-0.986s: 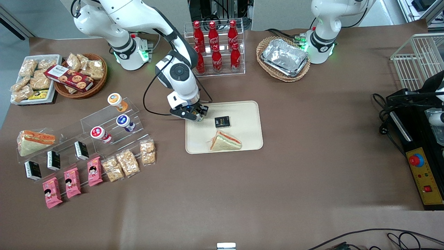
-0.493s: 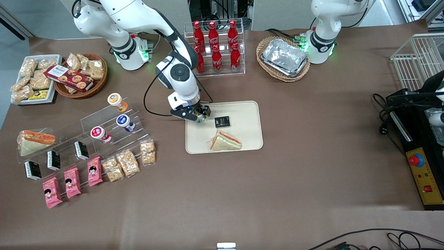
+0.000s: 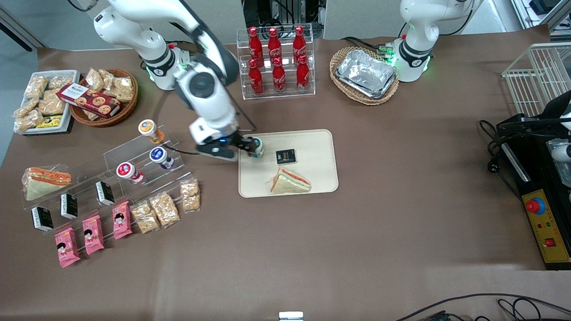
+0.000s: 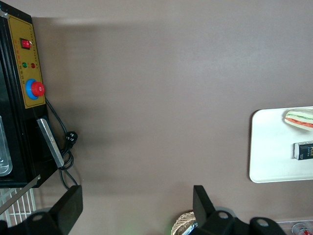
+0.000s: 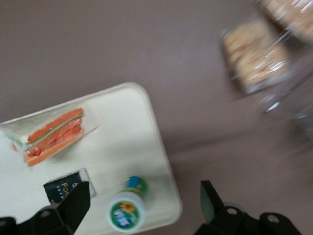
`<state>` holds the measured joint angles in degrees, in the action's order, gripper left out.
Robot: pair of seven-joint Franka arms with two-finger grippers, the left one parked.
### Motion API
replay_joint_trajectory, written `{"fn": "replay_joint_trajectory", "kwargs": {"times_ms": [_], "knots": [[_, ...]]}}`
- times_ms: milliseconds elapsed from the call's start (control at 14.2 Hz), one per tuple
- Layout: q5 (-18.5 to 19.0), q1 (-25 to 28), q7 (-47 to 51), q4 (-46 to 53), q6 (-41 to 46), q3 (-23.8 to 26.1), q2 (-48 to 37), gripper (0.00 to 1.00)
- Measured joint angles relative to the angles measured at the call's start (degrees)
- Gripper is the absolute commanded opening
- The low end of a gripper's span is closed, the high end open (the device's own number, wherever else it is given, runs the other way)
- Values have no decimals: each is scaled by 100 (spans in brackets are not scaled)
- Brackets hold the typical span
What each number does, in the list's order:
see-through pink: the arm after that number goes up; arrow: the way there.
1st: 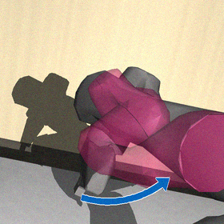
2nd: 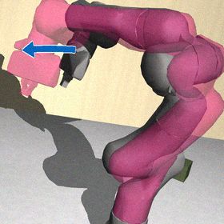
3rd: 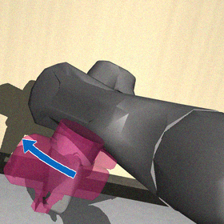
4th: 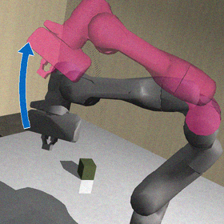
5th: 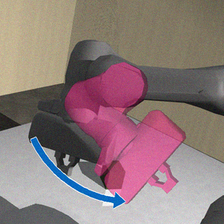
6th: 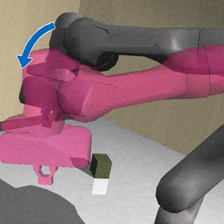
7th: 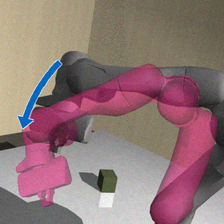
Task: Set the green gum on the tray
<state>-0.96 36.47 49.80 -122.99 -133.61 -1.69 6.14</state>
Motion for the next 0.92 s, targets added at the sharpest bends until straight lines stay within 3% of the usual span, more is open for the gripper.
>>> {"fn": "replay_joint_trajectory", "kwargs": {"times_ms": [211,493,704,915], "knots": [[5,-740,-1399,320,1303,-151,-767,100],[27,-1423,-3825,1501,3228,-999,-1057,100],[30,-2275,-5517,2216,3764,-1200,-1004,100],[31,-2544,-6116,2503,3846,-1523,-880,100]]}}
